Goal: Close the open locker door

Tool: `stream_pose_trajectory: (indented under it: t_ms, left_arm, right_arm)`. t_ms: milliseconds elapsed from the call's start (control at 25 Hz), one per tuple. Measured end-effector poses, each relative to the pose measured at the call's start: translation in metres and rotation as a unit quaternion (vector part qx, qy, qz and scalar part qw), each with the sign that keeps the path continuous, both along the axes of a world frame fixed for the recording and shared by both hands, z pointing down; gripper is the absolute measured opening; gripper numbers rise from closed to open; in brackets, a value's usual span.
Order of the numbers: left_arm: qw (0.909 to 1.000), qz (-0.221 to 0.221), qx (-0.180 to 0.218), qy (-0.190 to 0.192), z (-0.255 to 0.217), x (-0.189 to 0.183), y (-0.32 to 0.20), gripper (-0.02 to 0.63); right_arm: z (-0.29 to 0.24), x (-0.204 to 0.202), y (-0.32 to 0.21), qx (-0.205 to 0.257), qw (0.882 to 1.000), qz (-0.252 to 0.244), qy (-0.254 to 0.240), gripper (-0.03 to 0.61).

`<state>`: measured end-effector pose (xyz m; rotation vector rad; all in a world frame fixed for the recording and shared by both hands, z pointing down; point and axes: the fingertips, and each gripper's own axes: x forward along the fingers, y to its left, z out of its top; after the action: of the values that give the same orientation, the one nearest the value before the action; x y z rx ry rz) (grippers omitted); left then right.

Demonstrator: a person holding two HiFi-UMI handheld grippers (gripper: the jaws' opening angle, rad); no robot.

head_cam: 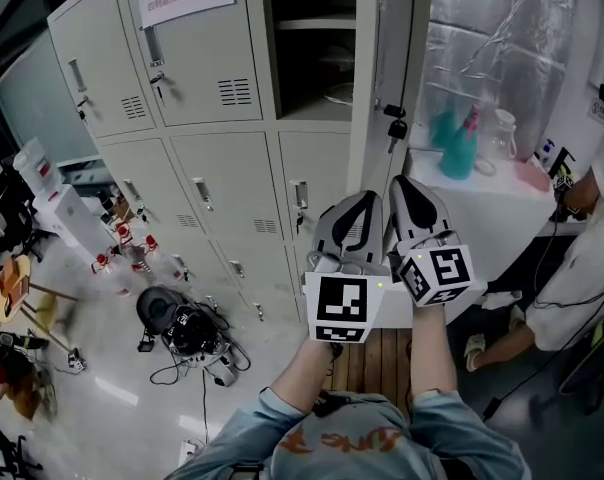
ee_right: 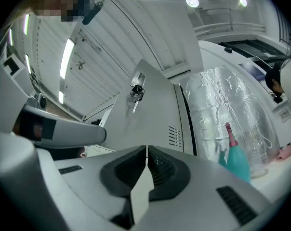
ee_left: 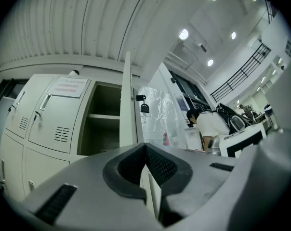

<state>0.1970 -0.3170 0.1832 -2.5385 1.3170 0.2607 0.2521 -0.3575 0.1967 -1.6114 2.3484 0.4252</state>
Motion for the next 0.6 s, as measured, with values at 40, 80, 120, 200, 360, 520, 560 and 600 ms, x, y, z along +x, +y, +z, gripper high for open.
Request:
stream_pose_trajectory:
  t_ms: [40, 80, 120, 200, 360, 520, 560, 600]
  left_arm:
    - [1.0000, -0.002, 0.003, 0.001, -0.002, -0.001, -0.001, 0.021]
    - [1.0000, -0.004, 0.005, 0.001, -0.003, -0.002, -0.002, 0.021]
    - [1.0000, -0.007, 0.007, 0.002, -0.004, -0.004, -0.003, 0.021]
    - [0.9999, -0.012, 0.009, 0.003, -0.005, -0.008, -0.004, 0.021]
    - [0.9994, -0.030, 0.018, 0.000, -0.009, -0.021, -0.012, 0.021]
    - [0.9989, -0.043, 0.018, -0.004, -0.010, -0.039, -0.025, 0.021]
    - [0.9987, -0.047, 0.016, -0.006, -0.009, -0.044, -0.029, 0.021]
    - [0.9986, -0.051, 0.014, -0.005, -0.008, -0.048, -0.033, 0.021]
  right_arm:
    - [-0.005, -0.001, -0.001, 0.005, 1.000, 0.000, 0.005, 0.032]
    - [-0.010, -0.001, -0.002, 0.010, 1.000, -0.001, 0.009, 0.032]
    - [-0.014, -0.002, -0.003, 0.014, 1.000, -0.002, 0.013, 0.032]
    - [-0.022, -0.005, -0.005, 0.022, 1.000, -0.006, 0.022, 0.032]
    - [-0.033, -0.020, -0.018, 0.029, 0.998, -0.015, 0.045, 0.032]
    - [-0.037, -0.035, -0.034, 0.027, 0.998, -0.021, 0.061, 0.032]
    - [-0.038, -0.039, -0.037, 0.028, 0.997, -0.022, 0.066, 0.032]
    - [-0.039, -0.043, -0.039, 0.028, 0.997, -0.024, 0.072, 0.032]
